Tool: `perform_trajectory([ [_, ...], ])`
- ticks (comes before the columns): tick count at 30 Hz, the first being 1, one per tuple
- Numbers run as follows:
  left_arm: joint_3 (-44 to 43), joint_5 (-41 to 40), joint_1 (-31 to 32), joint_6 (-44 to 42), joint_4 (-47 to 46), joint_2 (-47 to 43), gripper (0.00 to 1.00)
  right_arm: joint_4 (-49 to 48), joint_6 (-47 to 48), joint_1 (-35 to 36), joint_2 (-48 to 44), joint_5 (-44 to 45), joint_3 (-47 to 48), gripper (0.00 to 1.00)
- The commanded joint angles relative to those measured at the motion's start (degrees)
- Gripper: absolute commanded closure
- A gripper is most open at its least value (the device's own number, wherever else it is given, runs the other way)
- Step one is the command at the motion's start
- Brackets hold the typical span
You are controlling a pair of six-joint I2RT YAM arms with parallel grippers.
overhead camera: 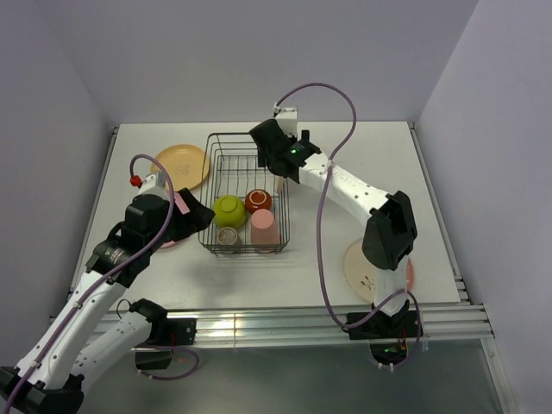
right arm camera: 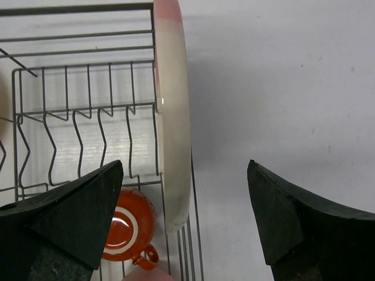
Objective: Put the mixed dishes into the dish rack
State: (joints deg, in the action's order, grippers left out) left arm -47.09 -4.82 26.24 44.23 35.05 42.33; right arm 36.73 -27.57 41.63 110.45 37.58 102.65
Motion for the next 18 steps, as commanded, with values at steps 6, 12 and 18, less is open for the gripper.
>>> perform_trajectory([
  [6,-2.3,8.9,0.1,-1.3,1.2,-0.4,0.08,9.5,-10.0,1.0,-14.5,8.1,-4.3,0.05],
  [12,-4.1,12.3,8.3,-0.5,-0.1,4.7,0.1,17.3,-23.4,0.6,-30.8,11.3,-18.8,0.06],
  [18,-14.7,1.6,31.3,2.5,-0.2,17.7,0.09,11.4,-27.5,-8.6,-50.1,-4.5,-43.5,1.0],
])
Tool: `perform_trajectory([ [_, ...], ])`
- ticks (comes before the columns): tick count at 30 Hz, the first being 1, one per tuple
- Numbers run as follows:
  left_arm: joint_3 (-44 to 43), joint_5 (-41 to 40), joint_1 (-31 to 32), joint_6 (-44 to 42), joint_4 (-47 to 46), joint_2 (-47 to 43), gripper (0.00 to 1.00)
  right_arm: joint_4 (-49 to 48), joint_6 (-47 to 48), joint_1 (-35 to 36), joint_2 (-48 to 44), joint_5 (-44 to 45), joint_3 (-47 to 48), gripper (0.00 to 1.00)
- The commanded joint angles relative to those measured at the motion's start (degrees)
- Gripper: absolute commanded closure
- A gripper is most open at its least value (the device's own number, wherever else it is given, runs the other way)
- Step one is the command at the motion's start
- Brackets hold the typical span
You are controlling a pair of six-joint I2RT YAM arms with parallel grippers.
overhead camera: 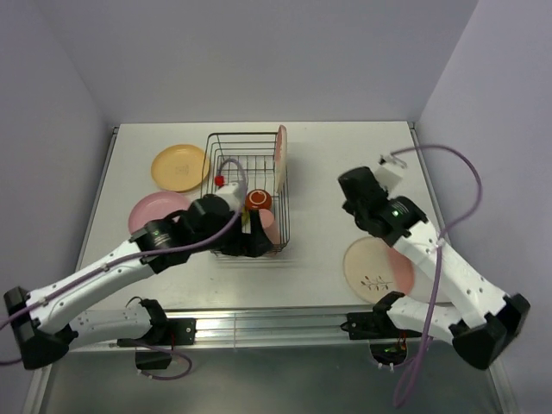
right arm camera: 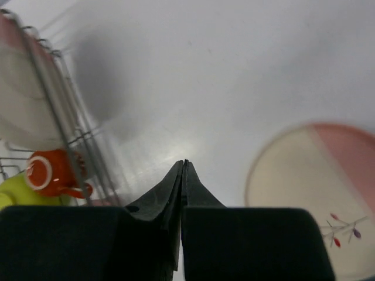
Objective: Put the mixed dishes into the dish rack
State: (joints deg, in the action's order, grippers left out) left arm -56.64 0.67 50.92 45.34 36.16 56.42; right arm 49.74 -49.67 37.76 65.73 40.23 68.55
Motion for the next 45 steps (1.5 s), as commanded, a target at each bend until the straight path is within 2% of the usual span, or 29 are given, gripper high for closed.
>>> perform_trajectory([
  [1,-7.6,-4.6,8.4,1.3,-1.6,5.2,0.09,-3.1,-5.5,-6.8,-7.3,-12.1,-12.4,1.0],
  [2,-8.6,-4.8,12.0,1.1,-1.7,8.4,0.09,-3.3,-5.5,-9.1,-10.4,-13.6,-14.7,1.0],
  [5,-11.5,-5.0,16.8,-0.2,-2.5,13.0,0.09,-0.8,-7.6,-9.2,-11.8,-15.3,-20.7,1.0],
  [8,-12.0,-3.6,18.7,-0.8,-4.5,19.3,0.09,0.1,-8.8,-9.2,-9.3,-17.9,-25.0,1.0],
  [12,-10.9,-2.1,20.0,-0.3,-8.4,22.2,0.09,-4.4,-8.8,-9.2,-6.6,-20.4,-31.9,1.0],
  [17,-10.0,-0.1,21.4,-0.1,-11.2,24.8,0.09,-9.3,-9.0,-9.2,-1.4,-21.7,-34.7,1.0],
  [25,-6.3,-0.1,21.9,-0.2,-15.8,25.7,0.08,-19.8,-5.2,-10.9,9.0,-26.4,-33.1,1.0],
  [31,-6.8,-0.3,21.9,-1.0,-16.3,29.2,0.08,-25.2,1.5,-15.4,16.4,-29.6,-25.1,0.99],
  [35,-8.7,-0.3,21.9,-2.3,-16.8,34.3,0.08,-24.3,5.4,-18.2,15.5,-29.6,-19.2,0.96],
  [37,-10.1,-0.3,21.9,-2.7,-17.0,37.2,0.08,-21.4,6.9,-19.8,11.4,-28.7,-17.9,0.94],
  [42,-13.0,0.8,21.5,-2.6,-19.0,43.3,0.08,-11.4,8.8,-21.4,-1.5,-22.5,-14.2,0.81],
  [44,-13.6,2.8,20.8,-0.9,-20.5,46.1,0.08,-8.8,8.9,-21.8,-8.1,-21.9,-12.8,0.48],
  [45,-14.5,3.5,20.5,-0.2,-21.0,46.9,0.08,-6.5,8.8,-21.8,-10.3,-21.7,-12.4,0.41],
])
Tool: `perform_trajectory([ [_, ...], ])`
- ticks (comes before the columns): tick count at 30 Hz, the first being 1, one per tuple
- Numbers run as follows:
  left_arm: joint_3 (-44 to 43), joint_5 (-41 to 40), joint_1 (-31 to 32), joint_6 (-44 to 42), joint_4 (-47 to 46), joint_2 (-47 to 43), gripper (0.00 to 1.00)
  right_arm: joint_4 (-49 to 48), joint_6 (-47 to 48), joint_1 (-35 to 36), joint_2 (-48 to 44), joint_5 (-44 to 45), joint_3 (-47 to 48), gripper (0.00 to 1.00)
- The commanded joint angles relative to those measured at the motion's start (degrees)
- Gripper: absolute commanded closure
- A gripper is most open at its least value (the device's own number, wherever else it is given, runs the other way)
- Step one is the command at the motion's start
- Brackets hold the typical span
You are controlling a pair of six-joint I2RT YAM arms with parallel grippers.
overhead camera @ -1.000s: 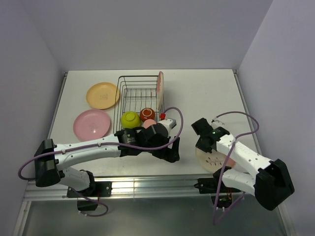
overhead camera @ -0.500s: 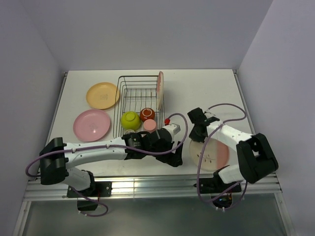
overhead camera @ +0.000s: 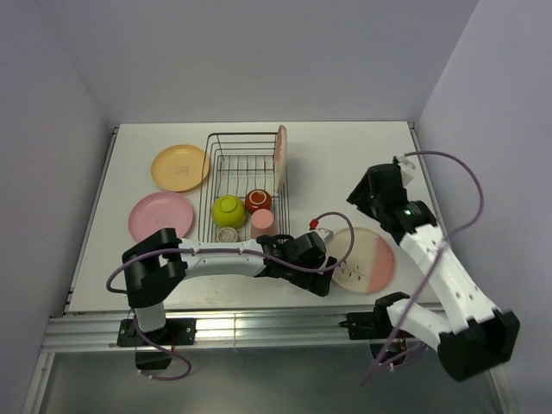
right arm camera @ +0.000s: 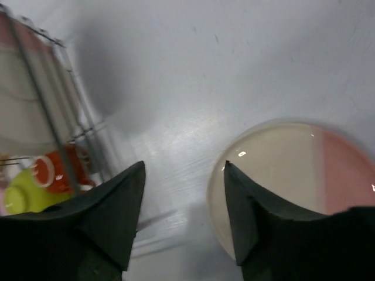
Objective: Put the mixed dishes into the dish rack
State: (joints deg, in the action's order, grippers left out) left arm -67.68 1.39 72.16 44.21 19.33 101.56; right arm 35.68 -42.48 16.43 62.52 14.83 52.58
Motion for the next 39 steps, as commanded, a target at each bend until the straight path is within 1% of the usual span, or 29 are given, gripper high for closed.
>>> perform_trajectory([
  [1,-4.0,3.4,-0.9,1.5,-4.7,2.7,0.09,8.7,1.5,-0.5,-11.1,4.0,3.8,0.34],
  [2,-4.9,3.2,-1.0,2.0,-4.3,4.5,0.09,9.7,1.2,-0.6,-12.8,4.1,4.5,0.27],
  [4,-8.2,2.4,-1.0,2.9,-3.3,7.3,0.09,12.4,0.8,-0.5,-17.4,3.9,5.1,0.27],
  [8,-14.1,-0.7,-1.2,4.3,0.8,11.8,0.08,16.8,1.0,-0.6,-21.2,4.5,6.8,0.26],
  [9,-14.8,-1.0,-1.5,4.7,1.4,12.6,0.08,18.4,1.1,-0.6,-21.9,4.9,7.0,0.26],
  [10,-15.4,-3.1,-1.8,5.2,1.8,13.8,0.08,19.0,1.1,-0.5,-22.3,5.3,7.3,0.26],
  [12,-17.0,-3.9,-2.8,7.2,3.7,15.2,0.08,20.5,1.2,-0.5,-23.3,6.1,7.4,0.26],
  [13,-17.5,-4.3,-3.2,8.0,4.4,16.3,0.08,20.8,1.3,-0.5,-23.8,6.3,7.3,0.26],
  [17,-18.8,-11.0,-4.0,13.2,8.3,17.4,0.08,22.1,1.3,-0.5,-25.6,7.1,7.2,0.26],
  [19,-19.0,-13.2,-4.5,14.4,9.8,17.9,0.08,22.5,1.3,-0.5,-26.8,7.8,7.2,0.26],
  [22,-20.5,-14.4,-5.4,15.1,10.6,19.6,0.1,22.5,1.5,-0.5,-28.0,7.8,7.1,0.26],
  [23,-22.3,-14.3,-5.7,15.0,11.2,20.5,0.11,22.5,1.6,-0.6,-28.2,7.7,7.1,0.27],
  [28,-29.2,-16.9,-6.2,14.2,16.2,26.2,0.21,23.1,2.3,-0.5,-29.2,8.1,7.9,0.26],
  [30,-30.4,-18.1,-6.1,14.0,17.3,27.9,0.25,23.4,2.7,-0.5,-30.1,8.5,8.1,0.26],
  [31,-30.8,-18.7,-6.1,13.7,17.7,28.3,0.28,23.4,2.9,-0.5,-30.4,8.6,8.2,0.26],
  [33,-30.8,-19.2,-6.1,13.9,17.9,28.9,0.3,23.6,3.4,-0.4,-31.0,9.1,8.5,0.26],
  [35,-29.8,-19.7,-6.1,14.0,17.5,29.1,0.38,24.1,3.6,-0.6,-31.2,9.7,8.9,0.26],
  [36,-29.7,-19.7,-6.1,14.0,17.5,29.5,0.45,24.3,3.8,-0.5,-31.4,10.0,9.0,0.26],
  [37,-29.4,-19.8,-6.1,14.0,17.5,29.7,0.49,24.4,3.8,-0.5,-31.5,10.2,9.4,0.26],
  [39,-29.6,-20.3,-6.0,14.1,18.3,30.6,0.54,24.5,4.0,-0.5,-31.9,10.4,9.7,0.26],
])
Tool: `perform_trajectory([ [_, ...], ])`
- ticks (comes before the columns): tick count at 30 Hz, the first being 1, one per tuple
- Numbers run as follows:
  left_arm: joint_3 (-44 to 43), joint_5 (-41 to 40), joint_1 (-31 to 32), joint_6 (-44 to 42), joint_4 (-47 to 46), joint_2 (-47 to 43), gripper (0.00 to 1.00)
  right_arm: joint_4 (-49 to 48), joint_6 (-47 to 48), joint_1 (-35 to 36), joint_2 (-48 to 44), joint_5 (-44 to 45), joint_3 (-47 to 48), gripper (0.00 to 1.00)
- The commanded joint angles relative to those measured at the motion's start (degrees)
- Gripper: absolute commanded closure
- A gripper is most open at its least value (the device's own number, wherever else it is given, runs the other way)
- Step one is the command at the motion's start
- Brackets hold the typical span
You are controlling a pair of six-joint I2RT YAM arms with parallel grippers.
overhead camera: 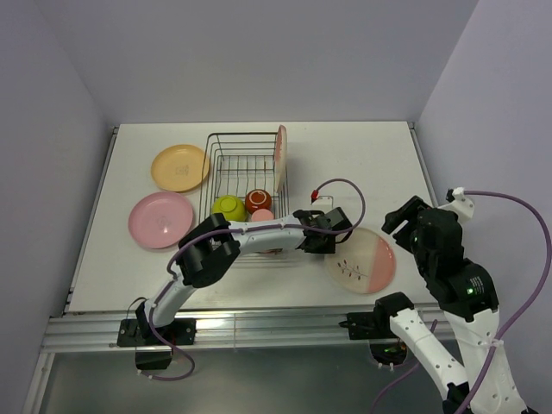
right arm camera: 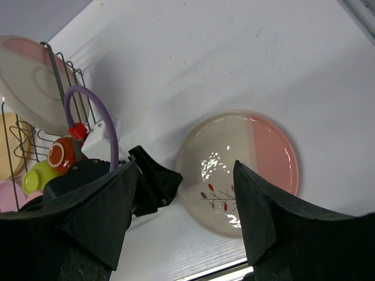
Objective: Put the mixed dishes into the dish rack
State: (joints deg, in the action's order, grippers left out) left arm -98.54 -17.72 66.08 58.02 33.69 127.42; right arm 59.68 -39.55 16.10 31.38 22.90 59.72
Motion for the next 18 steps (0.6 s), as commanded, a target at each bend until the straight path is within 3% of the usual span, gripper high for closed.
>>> perform_trajectory([
  [1,0.9,-1.5,0.1,0.3,4.4,5.2,0.54,0.4,1.1,-0.2,-0.9,2.4,2.7,0.26],
  [6,-1.3,-5.1,0.3,-0.6,7.3,8.2,0.58,0.9,1.2,-0.2,-1.5,2.5,3.4,0.26],
  [12,-3.9,-4.8,0.3,-2.5,8.3,10.8,0.76,1.1,1.4,-0.3,-2.1,2.6,2.8,0.26],
  [16,-4.2,-3.8,0.3,-3.4,6.9,10.7,1.0,1.1,1.7,-0.2,-2.5,2.8,2.3,0.26],
  [18,-4.1,-3.7,0.1,-3.9,6.8,10.5,1.0,1.0,2.4,-0.3,-2.6,2.2,1.7,0.26],
])
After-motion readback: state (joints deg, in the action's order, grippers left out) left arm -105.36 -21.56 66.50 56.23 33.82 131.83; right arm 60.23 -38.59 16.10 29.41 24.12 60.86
